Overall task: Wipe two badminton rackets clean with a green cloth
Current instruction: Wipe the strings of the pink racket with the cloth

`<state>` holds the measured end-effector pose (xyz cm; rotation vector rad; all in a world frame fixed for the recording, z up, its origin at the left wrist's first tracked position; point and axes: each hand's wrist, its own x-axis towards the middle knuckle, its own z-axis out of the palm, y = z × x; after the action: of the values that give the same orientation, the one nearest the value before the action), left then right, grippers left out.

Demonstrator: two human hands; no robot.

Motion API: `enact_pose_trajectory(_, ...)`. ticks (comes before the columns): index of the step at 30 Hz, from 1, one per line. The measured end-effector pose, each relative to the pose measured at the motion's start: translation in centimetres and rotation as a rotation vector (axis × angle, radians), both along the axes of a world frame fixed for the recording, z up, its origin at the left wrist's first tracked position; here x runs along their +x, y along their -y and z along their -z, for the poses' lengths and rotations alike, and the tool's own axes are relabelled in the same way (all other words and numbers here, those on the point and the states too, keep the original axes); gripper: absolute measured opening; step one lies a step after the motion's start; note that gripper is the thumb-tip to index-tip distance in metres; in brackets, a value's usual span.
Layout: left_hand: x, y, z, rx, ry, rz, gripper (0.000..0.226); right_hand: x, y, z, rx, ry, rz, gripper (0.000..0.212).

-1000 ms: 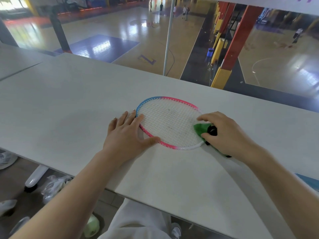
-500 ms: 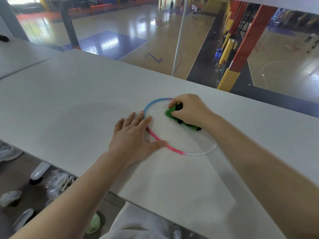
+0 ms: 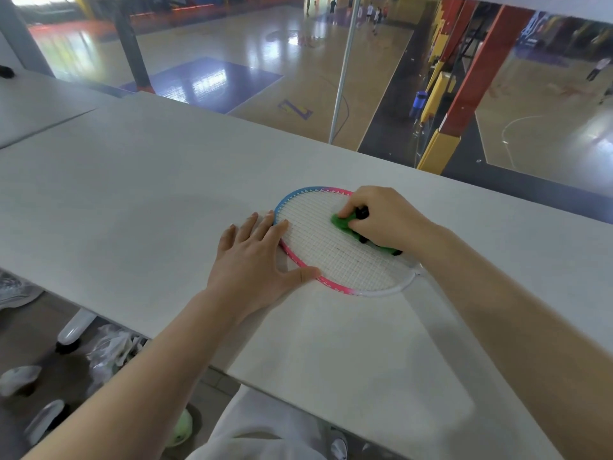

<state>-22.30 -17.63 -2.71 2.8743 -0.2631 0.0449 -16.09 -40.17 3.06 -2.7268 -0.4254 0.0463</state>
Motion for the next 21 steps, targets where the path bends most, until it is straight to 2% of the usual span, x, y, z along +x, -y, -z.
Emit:
enact_pose_trajectory(7,-0.2,0.1,-0.4,0.008,-0.018,0.003,0.107,-4.9,6.3,-0.3,-0.045,-0.006,0.059,0.017)
enact_pose_trajectory(15,-0.2,0.1,-0.8,0.045,-0.048,0.034,0.107,-5.0,6.9,-0.5,-0.071,-0.055,0.085,0.021)
enact_pose_trajectory(18,-0.2,0.4,-0.9,0.039,-0.003,0.126,0.105,-5.2,6.9,-0.4,-0.056,-0.049,0.086,0.022)
enact_pose_trajectory(21,-0.6,0.9,-1.0,-0.069,0.051,0.276,0.086,-5.4,6.9,-0.2,-0.04,-0.023,0.091,0.022)
